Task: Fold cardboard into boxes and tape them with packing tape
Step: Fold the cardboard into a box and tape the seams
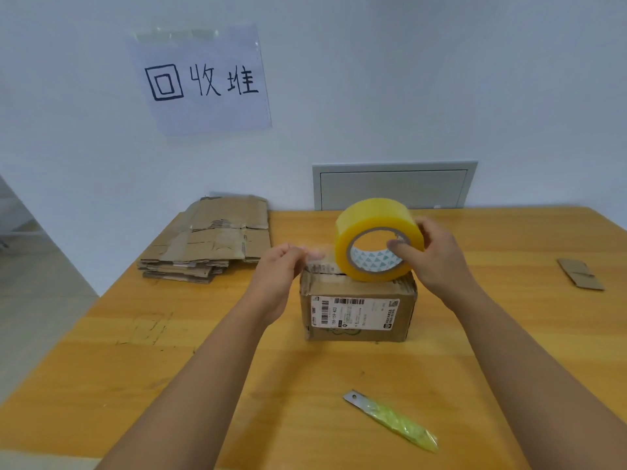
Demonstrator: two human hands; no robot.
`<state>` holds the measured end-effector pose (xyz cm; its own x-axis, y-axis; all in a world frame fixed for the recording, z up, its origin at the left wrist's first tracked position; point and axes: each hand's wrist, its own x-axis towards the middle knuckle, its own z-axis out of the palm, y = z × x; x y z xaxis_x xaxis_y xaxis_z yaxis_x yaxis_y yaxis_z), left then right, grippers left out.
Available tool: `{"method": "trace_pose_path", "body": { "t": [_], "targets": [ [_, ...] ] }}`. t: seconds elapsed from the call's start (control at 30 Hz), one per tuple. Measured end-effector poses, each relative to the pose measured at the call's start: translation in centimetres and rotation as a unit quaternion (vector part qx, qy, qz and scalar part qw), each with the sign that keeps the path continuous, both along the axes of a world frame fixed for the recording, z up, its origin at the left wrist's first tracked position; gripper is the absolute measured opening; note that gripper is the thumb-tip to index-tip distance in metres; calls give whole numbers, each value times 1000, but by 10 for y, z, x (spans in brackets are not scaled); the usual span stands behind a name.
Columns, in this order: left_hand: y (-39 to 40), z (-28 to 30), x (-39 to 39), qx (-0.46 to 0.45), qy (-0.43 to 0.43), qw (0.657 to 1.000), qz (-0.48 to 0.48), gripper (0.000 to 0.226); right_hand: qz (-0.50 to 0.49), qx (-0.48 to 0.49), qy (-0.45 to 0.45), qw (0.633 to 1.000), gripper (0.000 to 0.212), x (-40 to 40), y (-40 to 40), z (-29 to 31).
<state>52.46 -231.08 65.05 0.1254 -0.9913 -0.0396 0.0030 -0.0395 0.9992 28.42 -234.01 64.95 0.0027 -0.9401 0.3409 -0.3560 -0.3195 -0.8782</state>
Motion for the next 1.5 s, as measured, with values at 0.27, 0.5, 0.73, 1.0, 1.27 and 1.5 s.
{"method": "trace_pose_path", "body": {
  "t": [0.27, 0.5, 0.73, 1.0, 1.27, 1.5],
  "targets": [
    [-2, -5, 10, -11, 111, 993, 28, 16, -12, -10, -71, 997, 44, 0, 6, 9],
    [0, -5, 13, -5, 206, 978, 24, 23, -44, -56, -42, 997, 65, -6, 4, 11],
    [4, -6, 18, -15, 213, 977, -2, 21, -46, -57, -48, 996, 41, -10, 10, 4],
    [2, -10, 18, -16, 229, 973, 12, 17, 45, 53, -72, 995, 60, -28, 18, -4],
    [11, -13, 14, 13, 61, 997, 52, 31, 64, 1, -69, 996, 56, -22, 19, 6],
    [9, -23, 18, 47, 80, 995, 42, 25, 74, -15, -14, 997, 66, -20, 16, -1]
  ]
}}
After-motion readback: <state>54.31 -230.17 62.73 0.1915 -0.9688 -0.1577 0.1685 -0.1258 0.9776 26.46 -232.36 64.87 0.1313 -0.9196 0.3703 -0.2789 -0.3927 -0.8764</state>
